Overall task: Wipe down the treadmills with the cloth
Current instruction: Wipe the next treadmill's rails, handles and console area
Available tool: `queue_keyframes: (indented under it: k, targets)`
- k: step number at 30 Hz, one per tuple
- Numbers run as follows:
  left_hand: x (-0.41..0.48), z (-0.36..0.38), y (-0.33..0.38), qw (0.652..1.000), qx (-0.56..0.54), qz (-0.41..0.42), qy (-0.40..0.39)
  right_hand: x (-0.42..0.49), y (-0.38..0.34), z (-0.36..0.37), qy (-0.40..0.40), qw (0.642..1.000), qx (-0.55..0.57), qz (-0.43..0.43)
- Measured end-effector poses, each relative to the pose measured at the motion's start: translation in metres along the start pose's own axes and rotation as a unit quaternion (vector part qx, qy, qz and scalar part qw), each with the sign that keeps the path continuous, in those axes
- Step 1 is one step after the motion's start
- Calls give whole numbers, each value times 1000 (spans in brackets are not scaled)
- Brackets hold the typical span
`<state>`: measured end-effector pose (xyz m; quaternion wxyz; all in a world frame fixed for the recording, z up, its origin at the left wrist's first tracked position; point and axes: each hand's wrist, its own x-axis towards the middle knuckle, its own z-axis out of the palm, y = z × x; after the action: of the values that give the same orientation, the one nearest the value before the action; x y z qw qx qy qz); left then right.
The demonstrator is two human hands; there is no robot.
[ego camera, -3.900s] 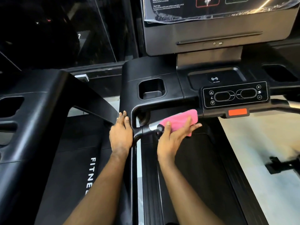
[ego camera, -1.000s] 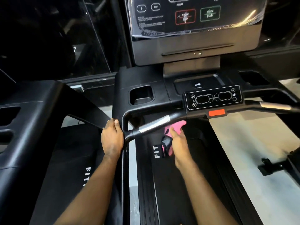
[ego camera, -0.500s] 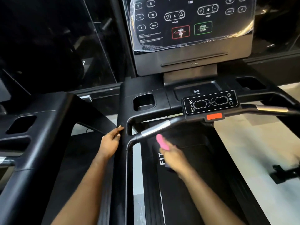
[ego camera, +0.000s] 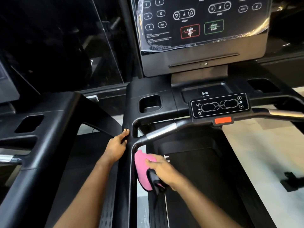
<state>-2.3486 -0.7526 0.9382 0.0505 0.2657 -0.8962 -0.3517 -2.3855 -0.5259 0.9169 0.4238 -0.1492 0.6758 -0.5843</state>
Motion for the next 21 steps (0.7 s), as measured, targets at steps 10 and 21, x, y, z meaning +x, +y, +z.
queue_keyframes:
  k: [10,21]
  targets:
    - [11,51,88,970,-9,105,219,-55,-77,-123,272,940,151,-140]
    - [33,84,121,992,115,17,51,-12,-100,-150,321,774,-499,-223]
